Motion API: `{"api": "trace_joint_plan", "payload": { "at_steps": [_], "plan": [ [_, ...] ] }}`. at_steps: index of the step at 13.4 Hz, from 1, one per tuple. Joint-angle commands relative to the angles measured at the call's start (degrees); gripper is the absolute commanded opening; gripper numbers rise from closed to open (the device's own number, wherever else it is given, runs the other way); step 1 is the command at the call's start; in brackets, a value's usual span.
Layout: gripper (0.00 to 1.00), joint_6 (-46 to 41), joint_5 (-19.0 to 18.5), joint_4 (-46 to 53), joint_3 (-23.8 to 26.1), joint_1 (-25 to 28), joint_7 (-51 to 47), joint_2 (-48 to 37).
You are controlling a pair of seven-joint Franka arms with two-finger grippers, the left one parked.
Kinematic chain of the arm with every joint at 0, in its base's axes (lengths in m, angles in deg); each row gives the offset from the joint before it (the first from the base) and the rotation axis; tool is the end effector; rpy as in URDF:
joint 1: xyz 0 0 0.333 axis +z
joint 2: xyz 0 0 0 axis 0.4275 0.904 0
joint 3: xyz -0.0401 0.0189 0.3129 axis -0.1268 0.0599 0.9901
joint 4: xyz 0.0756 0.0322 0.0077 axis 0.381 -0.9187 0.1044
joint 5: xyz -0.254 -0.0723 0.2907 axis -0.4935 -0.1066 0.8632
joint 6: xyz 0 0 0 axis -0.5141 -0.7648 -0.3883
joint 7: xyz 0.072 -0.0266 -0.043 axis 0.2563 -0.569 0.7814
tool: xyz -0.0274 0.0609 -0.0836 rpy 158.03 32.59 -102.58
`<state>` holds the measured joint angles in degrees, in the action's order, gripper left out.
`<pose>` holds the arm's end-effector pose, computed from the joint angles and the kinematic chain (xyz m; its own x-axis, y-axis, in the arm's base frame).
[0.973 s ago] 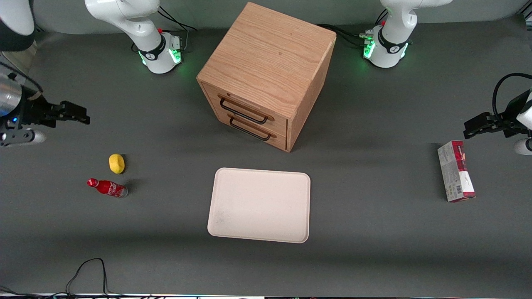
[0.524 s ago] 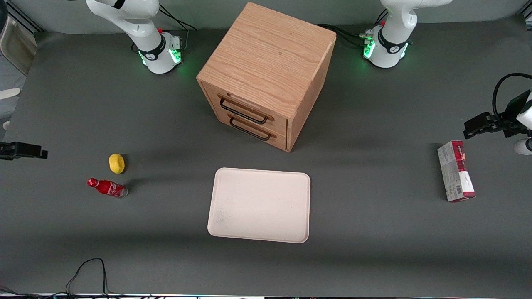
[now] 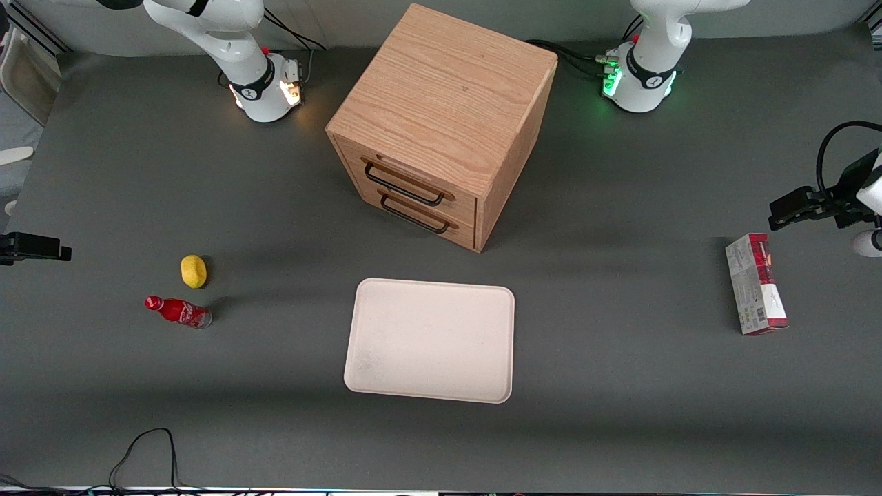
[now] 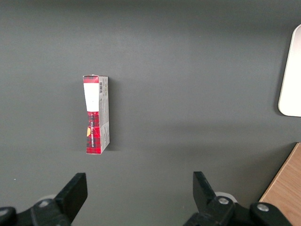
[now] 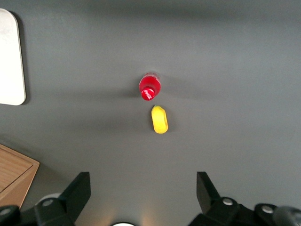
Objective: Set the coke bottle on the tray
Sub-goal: 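Move the right gripper over the red Coca-Cola bottle, then lower the open right gripper around the bottle's cap end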
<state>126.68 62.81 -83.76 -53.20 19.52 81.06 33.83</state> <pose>0.6442 -0.1071 0.5753 0.9812 0.0317 -0.1906 0.0298 -0.9995 -0.0125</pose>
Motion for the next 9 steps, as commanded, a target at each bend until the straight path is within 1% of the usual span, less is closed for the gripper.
{"api": "trace_joint_plan", "payload": {
  "at_steps": [1, 3, 6, 9],
  "plan": [
    [1.00, 1.14, 0.02, -3.45, -0.19, 0.16, 1.38, -1.08],
    [1.00, 7.00, 0.02, -10.63, -0.19, 0.34, 1.47, -2.65],
    [1.00, 23.42, 0.02, -27.14, -0.10, 0.51, 1.55, -7.30],
    [1.00, 33.99, 0.11, -34.99, 0.16, 1.39, 1.73, -6.88]
  ]
}}
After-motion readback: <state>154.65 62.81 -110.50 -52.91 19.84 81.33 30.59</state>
